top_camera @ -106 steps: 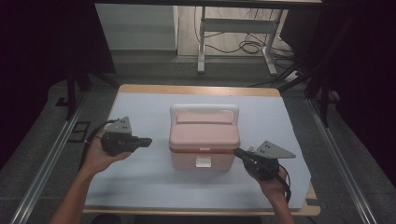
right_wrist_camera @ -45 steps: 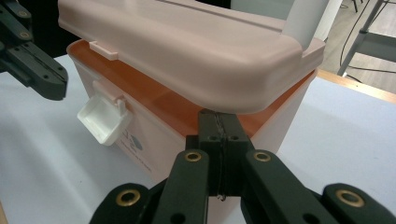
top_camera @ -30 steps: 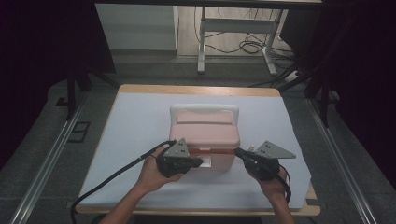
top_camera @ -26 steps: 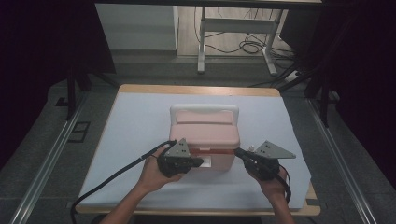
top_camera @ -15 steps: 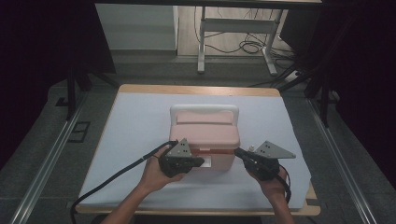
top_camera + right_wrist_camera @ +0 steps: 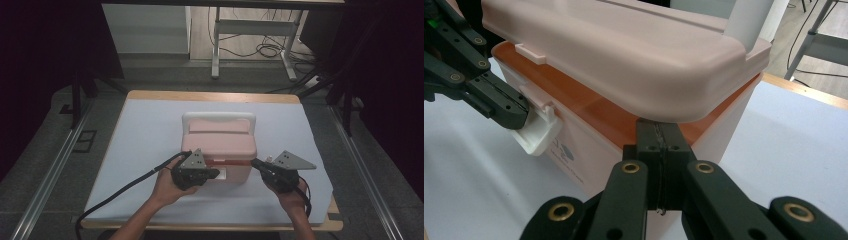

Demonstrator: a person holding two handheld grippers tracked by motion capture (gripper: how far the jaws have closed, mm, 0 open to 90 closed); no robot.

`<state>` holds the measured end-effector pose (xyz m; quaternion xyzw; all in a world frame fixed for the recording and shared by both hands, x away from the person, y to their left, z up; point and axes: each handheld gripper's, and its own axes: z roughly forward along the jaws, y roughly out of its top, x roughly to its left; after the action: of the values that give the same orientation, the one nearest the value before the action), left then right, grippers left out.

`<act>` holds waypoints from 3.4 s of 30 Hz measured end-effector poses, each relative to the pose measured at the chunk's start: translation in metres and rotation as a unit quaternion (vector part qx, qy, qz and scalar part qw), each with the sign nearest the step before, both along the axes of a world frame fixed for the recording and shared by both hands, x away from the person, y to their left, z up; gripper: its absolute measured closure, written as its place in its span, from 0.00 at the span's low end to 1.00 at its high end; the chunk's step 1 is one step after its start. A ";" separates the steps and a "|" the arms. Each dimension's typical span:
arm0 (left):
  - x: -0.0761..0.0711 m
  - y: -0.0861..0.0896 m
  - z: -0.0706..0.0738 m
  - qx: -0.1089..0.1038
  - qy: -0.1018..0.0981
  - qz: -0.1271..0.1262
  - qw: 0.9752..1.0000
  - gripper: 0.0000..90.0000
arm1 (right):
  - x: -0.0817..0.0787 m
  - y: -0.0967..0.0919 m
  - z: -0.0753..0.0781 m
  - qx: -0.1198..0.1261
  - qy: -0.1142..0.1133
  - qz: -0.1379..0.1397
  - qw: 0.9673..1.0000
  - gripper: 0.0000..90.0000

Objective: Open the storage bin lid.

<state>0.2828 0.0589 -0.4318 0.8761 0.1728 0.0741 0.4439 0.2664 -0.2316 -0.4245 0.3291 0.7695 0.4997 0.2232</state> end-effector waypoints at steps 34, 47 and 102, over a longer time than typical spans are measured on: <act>0.001 -0.003 0.003 0.020 -0.004 -0.003 1.000 1.00 | 0.023 -0.005 0.040 -0.015 -0.006 0.000 1.000 1.00; 0.001 -0.003 0.003 0.020 -0.002 -0.003 1.000 1.00 | 0.042 -0.007 0.056 -0.015 0.003 0.002 1.000 1.00; 0.003 -0.001 0.003 0.013 0.005 -0.006 1.000 1.00 | 0.135 0.004 0.094 -0.021 0.025 -0.025 0.999 1.00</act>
<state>0.2857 0.0577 -0.4291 0.8833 0.1684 0.0690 0.4320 0.4012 -0.2272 -0.3308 0.3556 0.7768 0.4694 0.2232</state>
